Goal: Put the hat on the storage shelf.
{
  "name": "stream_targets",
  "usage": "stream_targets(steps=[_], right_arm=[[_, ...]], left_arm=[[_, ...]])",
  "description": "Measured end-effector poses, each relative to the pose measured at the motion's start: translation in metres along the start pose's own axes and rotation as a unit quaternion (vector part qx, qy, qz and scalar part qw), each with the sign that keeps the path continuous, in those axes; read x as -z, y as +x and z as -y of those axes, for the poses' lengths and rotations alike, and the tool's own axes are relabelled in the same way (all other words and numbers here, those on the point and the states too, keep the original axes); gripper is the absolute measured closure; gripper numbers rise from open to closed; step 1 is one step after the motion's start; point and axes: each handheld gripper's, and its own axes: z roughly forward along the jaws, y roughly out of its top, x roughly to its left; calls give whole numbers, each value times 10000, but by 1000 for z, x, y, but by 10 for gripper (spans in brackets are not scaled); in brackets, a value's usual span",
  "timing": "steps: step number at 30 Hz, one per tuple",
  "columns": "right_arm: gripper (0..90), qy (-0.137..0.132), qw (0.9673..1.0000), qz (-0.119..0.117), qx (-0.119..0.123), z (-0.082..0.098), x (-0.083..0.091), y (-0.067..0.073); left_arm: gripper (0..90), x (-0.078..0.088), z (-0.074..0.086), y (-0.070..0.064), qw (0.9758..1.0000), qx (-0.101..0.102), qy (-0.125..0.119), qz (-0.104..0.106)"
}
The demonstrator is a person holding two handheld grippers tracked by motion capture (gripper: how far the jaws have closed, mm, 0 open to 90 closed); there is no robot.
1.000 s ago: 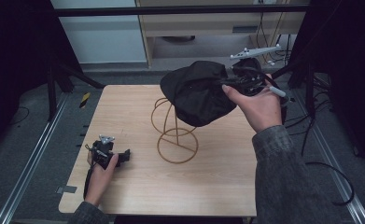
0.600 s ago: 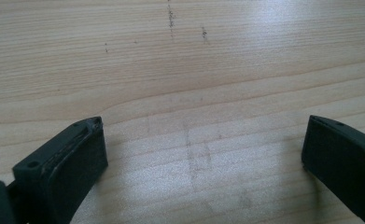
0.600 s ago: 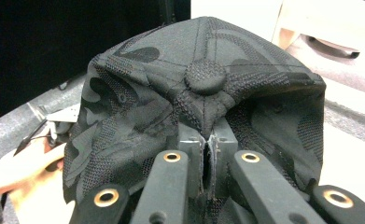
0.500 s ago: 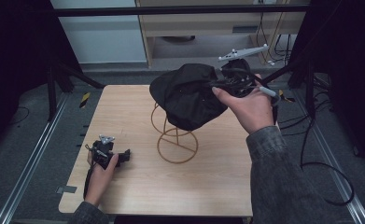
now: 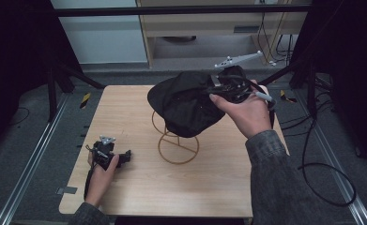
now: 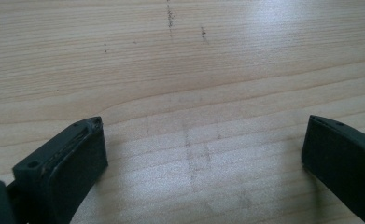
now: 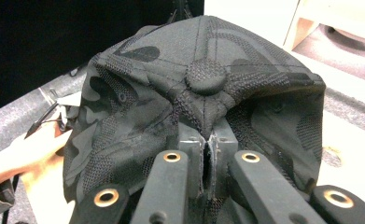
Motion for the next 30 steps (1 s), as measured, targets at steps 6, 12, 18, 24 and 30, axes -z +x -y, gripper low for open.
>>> stream_targets(steps=[6, 12, 18, 24, 30], right_arm=[[868, 0, 10000, -74, -45, 4, -4, 0], [868, 23, 9999, -125, -85, 8, -7, 1], [867, 37, 9998, -141, -134, 13, -10, 0], [866, 88, 9997, -154, -191, 16, -14, -1], [866, 111, 9996, -188, -155, 15, -19, 2]], left_arm=[[0, 0, 0, 0, 10000, -2, 1, 1], [0, 0, 0, 0, 10000, -3, 2, 2], [0, 0, 0, 0, 10000, -5, 3, 4], [0, 0, 0, 0, 10000, -9, 2, 0], [0, 0, 0, 0, 10000, -6, 2, 4]])
